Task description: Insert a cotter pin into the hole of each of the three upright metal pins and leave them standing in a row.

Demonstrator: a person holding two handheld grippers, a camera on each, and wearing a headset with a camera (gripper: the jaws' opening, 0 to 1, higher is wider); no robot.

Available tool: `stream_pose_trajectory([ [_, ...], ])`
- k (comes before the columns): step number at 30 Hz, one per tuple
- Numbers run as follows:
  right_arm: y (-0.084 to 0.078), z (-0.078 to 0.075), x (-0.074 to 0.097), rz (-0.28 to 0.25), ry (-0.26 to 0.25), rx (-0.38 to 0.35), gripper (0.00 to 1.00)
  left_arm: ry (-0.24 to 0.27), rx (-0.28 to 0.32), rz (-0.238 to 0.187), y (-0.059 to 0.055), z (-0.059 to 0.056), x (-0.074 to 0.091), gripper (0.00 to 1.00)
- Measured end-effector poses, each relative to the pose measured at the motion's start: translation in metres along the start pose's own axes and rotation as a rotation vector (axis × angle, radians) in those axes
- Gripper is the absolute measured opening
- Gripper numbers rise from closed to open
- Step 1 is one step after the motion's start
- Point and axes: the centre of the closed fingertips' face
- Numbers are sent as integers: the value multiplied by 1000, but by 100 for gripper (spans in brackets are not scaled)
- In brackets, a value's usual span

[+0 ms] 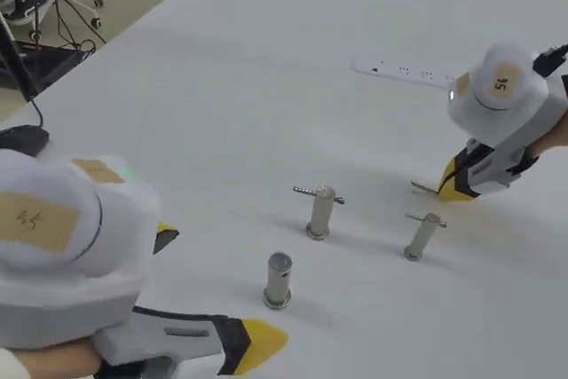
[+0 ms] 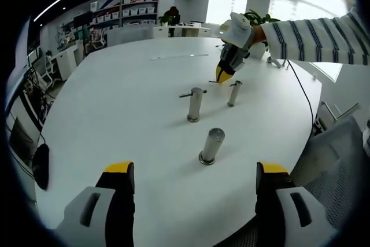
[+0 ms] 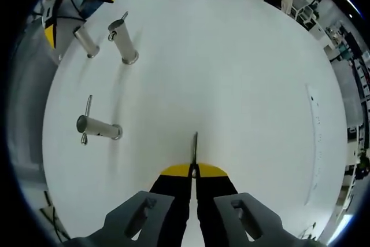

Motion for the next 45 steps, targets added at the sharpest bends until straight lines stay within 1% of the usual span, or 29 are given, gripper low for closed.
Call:
stream_pose_trajectory([
  [3, 5, 0, 2, -7, -7, 12, 2, -5, -9, -1, 3, 0, -1, 86],
  [4, 4, -2, 0, -9, -7, 14, 2, -6, -15, 1, 4, 0, -2, 86],
  [7, 9, -1, 2, -15, -9, 37, 2, -13, -23, -8, 8, 0, -2, 86],
  [11, 16, 1, 10, -27, -24, 50, 2, -21, -24, -25, 13, -1, -3, 86],
  [15, 19, 1, 18, -24, -40, 71, 2, -28, -54, -25, 16, 0, -6, 86],
  [19, 26, 3, 29, -38, -60, 82, 2, -38, -63, -30, 20, -1, -7, 85],
  [22, 30, 6, 39, -45, -80, 104, 2, -45, -64, -37, 23, -1, -9, 85],
  [23, 31, 5, 40, -40, -93, 112, 2, -50, -64, -38, 24, -2, -9, 85],
  [24, 26, -3, 41, -23, -115, 111, 2, -60, -71, -43, 26, -3, -10, 84],
  [25, 26, -3, 43, -21, -122, 111, 2, -64, -79, -45, 27, -3, -10, 84],
  [28, 30, 1, 50, -29, -133, 102, 2, -74, -95, -46, 30, -5, -11, 84],
  [31, 32, 5, 57, -29, -154, 131, 2, -87, -103, -56, 36, -6, -12, 82],
  [35, 37, 6, 65, -46, -168, 137, 2, -101, -105, -64, 41, -7, -15, 79],
  [37, 38, 10, 70, -40, -186, 163, 2, -101, -115, -70, 43, -7, -16, 79],
  [39, 40, 14, 75, -41, -197, 169, 2, -106, -145, -79, 47, -9, -16, 78],
  [40, 42, 17, 78, -49, -208, 163, 2, -105, -151, -83, 48, -9, -16, 77],
  [43, 45, 22, 86, -69, -231, 163, 2, -122, -160, -85, 52, -12, -18, 75],
  [45, 48, 29, 90, -83, -240, 162, 2, -132, -161, -87, 55, -14, -19, 74],
])
Point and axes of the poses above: the centre of the closed fingertips' face, and the gripper's own axes: x roughly backward along the fingers, z roughly to its left, y roughly out of its top, and after that the axes turned 5 degrees about -z, right-handed
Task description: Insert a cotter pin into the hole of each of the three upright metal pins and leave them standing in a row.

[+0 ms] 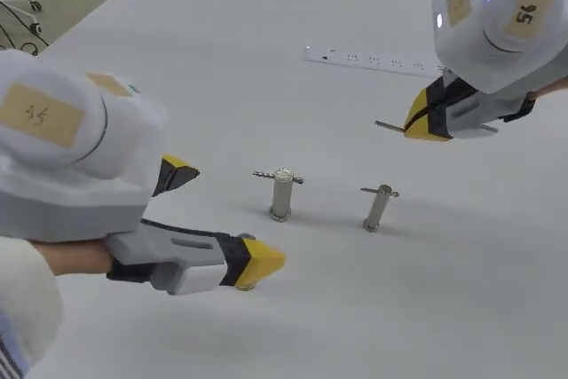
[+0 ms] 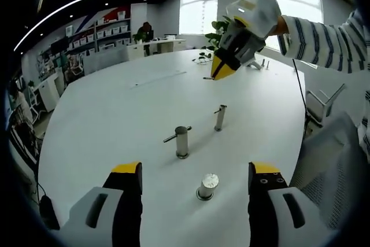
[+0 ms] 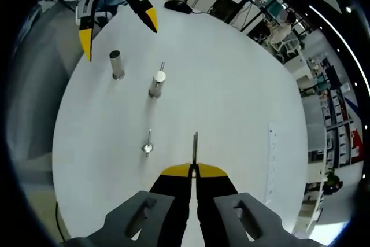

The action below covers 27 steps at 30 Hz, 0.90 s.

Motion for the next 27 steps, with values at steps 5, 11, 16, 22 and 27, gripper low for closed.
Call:
stream_pose_trajectory([
  [5, 8, 10, 11, -26, -23, -12, 2, -19, 19, -45, 16, -2, -4, 65],
  [11, 18, 23, 22, -44, -55, -9, 2, -73, 59, -91, 35, -11, -10, 57],
  [16, 26, 32, 28, -60, -83, 4, 2, -92, 64, -113, 45, -16, -16, 50],
  [22, 39, 42, 35, -85, -126, 7, 2, -116, 91, -126, 51, -22, -24, 50],
  [27, 46, 54, 35, -114, -135, -17, 2, -152, 155, -149, 57, -29, -26, 39],
])
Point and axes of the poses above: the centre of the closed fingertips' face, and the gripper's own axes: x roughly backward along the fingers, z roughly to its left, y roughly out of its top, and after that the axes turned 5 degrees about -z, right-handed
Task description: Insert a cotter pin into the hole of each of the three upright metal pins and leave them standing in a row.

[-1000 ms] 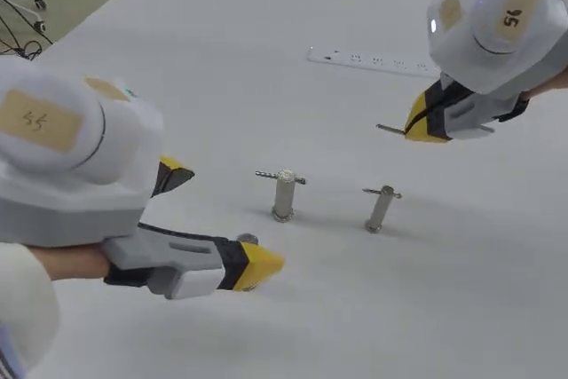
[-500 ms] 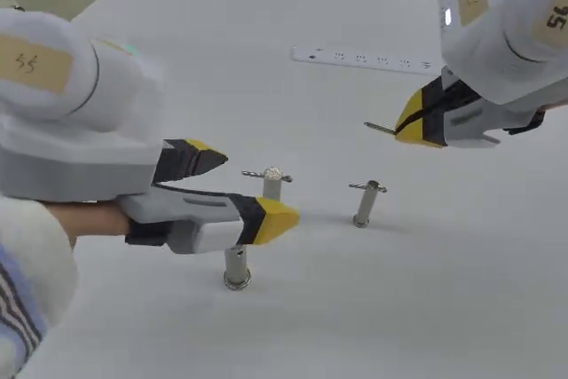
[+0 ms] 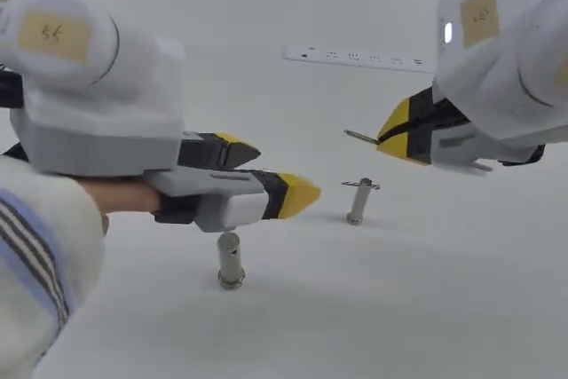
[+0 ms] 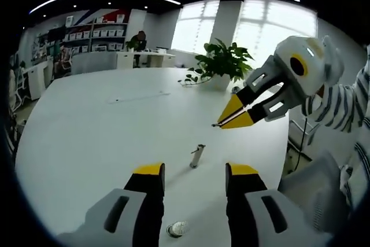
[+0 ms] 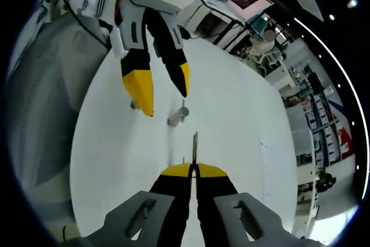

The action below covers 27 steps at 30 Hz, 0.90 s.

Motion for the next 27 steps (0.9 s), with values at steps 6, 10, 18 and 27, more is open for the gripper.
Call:
stream_pose_trajectory([
  [6, -1, 13, -3, 4, -7, 13, 2, -53, 34, -8, 3, -13, -4, 25],
  [10, 0, 18, -5, 2, -29, 34, 2, -72, 69, -12, 3, -21, -6, 24],
  [18, 10, 27, -7, -21, -54, 57, 2, -115, 107, -32, 8, -30, -10, 13],
  [27, 17, 32, -8, -52, -64, 66, 2, -136, 143, -33, 6, -35, -11, 5],
])
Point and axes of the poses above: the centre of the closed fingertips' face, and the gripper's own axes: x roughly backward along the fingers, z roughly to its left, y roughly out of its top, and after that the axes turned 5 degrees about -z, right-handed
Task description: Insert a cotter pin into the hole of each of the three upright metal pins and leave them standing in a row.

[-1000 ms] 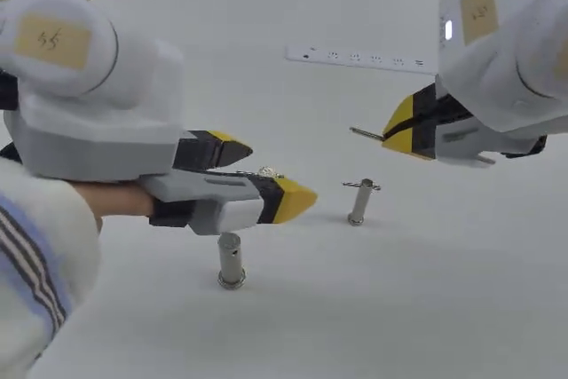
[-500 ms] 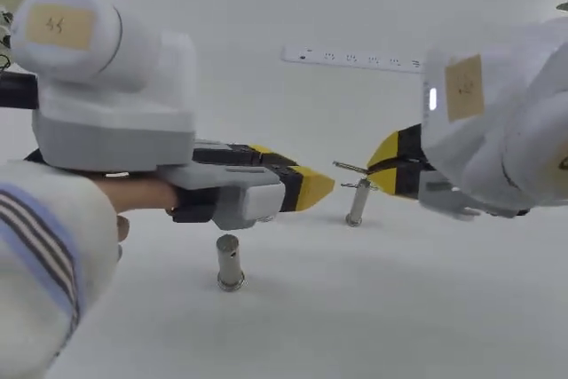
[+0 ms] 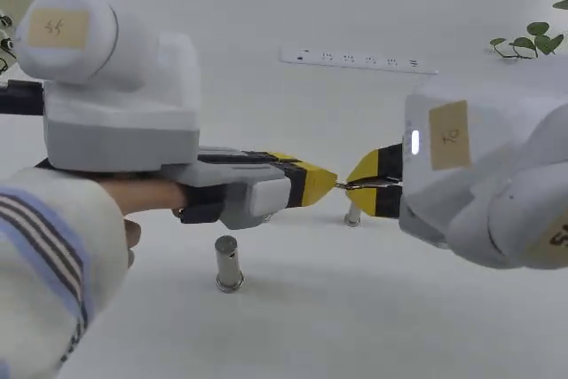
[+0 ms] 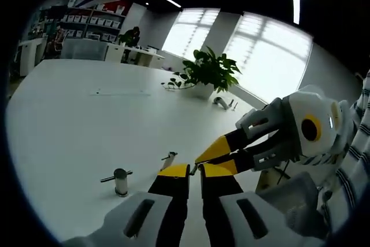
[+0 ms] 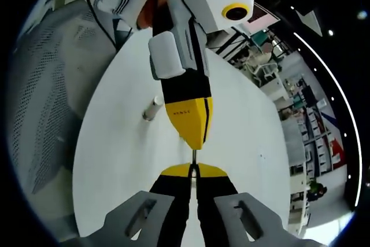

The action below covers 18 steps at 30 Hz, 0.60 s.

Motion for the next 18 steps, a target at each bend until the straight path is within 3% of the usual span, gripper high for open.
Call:
stream_pose_trajectory([
  [8, 1, -1, 1, -3, -11, 18, 3, -11, 24, -8, 0, -1, 0, 5],
  [18, 6, 2, 1, -19, -10, 27, 3, -24, 25, 14, -6, -2, 2, 4],
])
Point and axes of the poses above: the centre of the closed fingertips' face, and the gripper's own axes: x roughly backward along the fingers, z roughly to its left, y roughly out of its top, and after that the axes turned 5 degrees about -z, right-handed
